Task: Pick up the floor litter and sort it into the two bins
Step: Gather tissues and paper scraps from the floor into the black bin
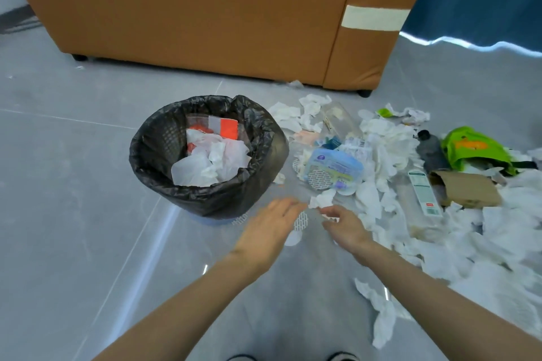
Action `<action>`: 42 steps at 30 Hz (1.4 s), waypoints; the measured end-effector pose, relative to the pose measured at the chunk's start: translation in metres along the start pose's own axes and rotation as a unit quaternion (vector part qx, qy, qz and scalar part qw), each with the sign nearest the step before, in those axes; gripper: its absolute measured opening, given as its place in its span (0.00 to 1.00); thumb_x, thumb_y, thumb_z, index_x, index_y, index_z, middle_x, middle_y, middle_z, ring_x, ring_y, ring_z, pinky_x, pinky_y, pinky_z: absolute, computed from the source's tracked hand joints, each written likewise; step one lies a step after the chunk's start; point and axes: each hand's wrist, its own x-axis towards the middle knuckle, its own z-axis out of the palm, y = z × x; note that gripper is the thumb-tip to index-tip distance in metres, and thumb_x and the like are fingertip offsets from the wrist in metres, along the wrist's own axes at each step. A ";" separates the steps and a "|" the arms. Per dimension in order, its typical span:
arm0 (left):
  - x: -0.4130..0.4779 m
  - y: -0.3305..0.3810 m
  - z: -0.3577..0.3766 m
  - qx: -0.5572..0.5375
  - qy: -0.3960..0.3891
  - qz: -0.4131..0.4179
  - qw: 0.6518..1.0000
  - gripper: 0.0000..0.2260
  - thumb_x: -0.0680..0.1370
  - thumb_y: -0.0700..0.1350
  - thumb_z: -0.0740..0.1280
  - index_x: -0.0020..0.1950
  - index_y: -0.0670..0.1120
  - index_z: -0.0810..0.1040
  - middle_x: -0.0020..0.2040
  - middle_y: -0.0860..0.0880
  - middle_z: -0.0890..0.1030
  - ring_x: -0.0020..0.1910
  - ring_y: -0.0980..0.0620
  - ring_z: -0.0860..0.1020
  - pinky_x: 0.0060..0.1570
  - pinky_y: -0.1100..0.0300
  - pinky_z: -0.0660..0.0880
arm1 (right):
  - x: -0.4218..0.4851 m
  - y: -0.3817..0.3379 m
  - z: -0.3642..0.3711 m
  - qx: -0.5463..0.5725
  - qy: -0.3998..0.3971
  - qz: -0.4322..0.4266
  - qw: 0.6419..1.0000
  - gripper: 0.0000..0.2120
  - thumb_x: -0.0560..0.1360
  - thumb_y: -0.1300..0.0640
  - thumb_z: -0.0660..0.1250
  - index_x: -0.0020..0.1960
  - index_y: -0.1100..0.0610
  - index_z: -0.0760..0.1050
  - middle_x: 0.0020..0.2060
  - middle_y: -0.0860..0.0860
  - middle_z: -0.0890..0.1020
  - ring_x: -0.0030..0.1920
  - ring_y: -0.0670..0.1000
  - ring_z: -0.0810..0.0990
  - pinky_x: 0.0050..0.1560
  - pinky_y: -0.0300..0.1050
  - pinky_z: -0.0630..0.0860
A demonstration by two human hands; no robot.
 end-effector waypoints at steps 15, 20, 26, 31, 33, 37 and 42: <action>0.044 -0.031 0.104 -0.002 -0.246 -0.165 0.955 0.31 0.78 0.52 0.62 0.77 0.51 0.51 0.78 0.49 0.48 0.76 0.47 0.50 0.73 0.55 0.53 | 0.024 0.087 0.001 -0.232 0.021 -0.094 0.968 0.20 0.70 0.65 0.68 0.61 0.57 0.74 0.61 0.55 0.70 0.57 0.59 0.73 0.58 0.44 0.68; 0.048 -0.028 0.105 -0.019 -0.216 -0.150 0.965 0.30 0.76 0.52 0.65 0.75 0.52 0.57 0.71 0.51 0.61 0.69 0.49 0.60 0.66 0.56 0.60 | 0.023 0.084 0.005 -0.298 0.078 -0.125 0.943 0.20 0.69 0.54 0.71 0.60 0.49 0.74 0.53 0.48 0.76 0.55 0.55 0.74 0.52 0.48 0.66; 0.038 -0.026 0.104 -0.039 -0.230 -0.176 0.956 0.29 0.73 0.53 0.69 0.72 0.53 0.64 0.66 0.49 0.64 0.65 0.47 0.63 0.65 0.57 0.62 | 0.018 0.085 0.008 -0.276 0.068 -0.087 0.955 0.25 0.66 0.51 0.73 0.62 0.49 0.73 0.68 0.52 0.65 0.63 0.60 0.64 0.62 0.51 0.65; 0.027 -0.028 0.102 -0.081 -0.217 -0.205 0.951 0.28 0.72 0.50 0.70 0.70 0.50 0.67 0.64 0.48 0.64 0.63 0.47 0.64 0.65 0.59 0.64 | 0.019 0.086 0.012 -0.245 0.040 -0.115 0.962 0.12 0.73 0.56 0.68 0.56 0.55 0.77 0.59 0.53 0.72 0.60 0.55 0.70 0.60 0.41 0.65; 0.023 -0.027 0.099 -0.096 -0.211 -0.218 0.948 0.27 0.71 0.48 0.71 0.69 0.50 0.68 0.63 0.48 0.64 0.62 0.47 0.65 0.65 0.61 0.64 | 0.017 0.084 0.014 -0.237 0.021 -0.121 0.964 0.11 0.73 0.56 0.68 0.55 0.55 0.77 0.56 0.52 0.73 0.58 0.54 0.72 0.57 0.41 0.67; 0.017 -0.026 0.095 -0.144 -0.187 -0.256 0.937 0.27 0.69 0.44 0.74 0.67 0.50 0.70 0.62 0.49 0.63 0.59 0.49 0.71 0.60 0.69 0.62 | 0.008 0.077 0.018 -0.204 0.005 -0.126 0.971 0.09 0.73 0.56 0.68 0.53 0.54 0.77 0.53 0.50 0.72 0.53 0.50 0.74 0.52 0.40 0.69; 0.010 -0.024 0.077 -0.165 -0.148 -0.274 0.936 0.24 0.70 0.38 0.72 0.65 0.48 0.73 0.61 0.48 0.67 0.58 0.50 0.73 0.56 0.72 0.62 | 0.001 0.056 0.012 -0.121 0.049 -0.125 0.984 0.10 0.71 0.58 0.70 0.53 0.54 0.78 0.52 0.50 0.73 0.47 0.48 0.75 0.49 0.35 0.69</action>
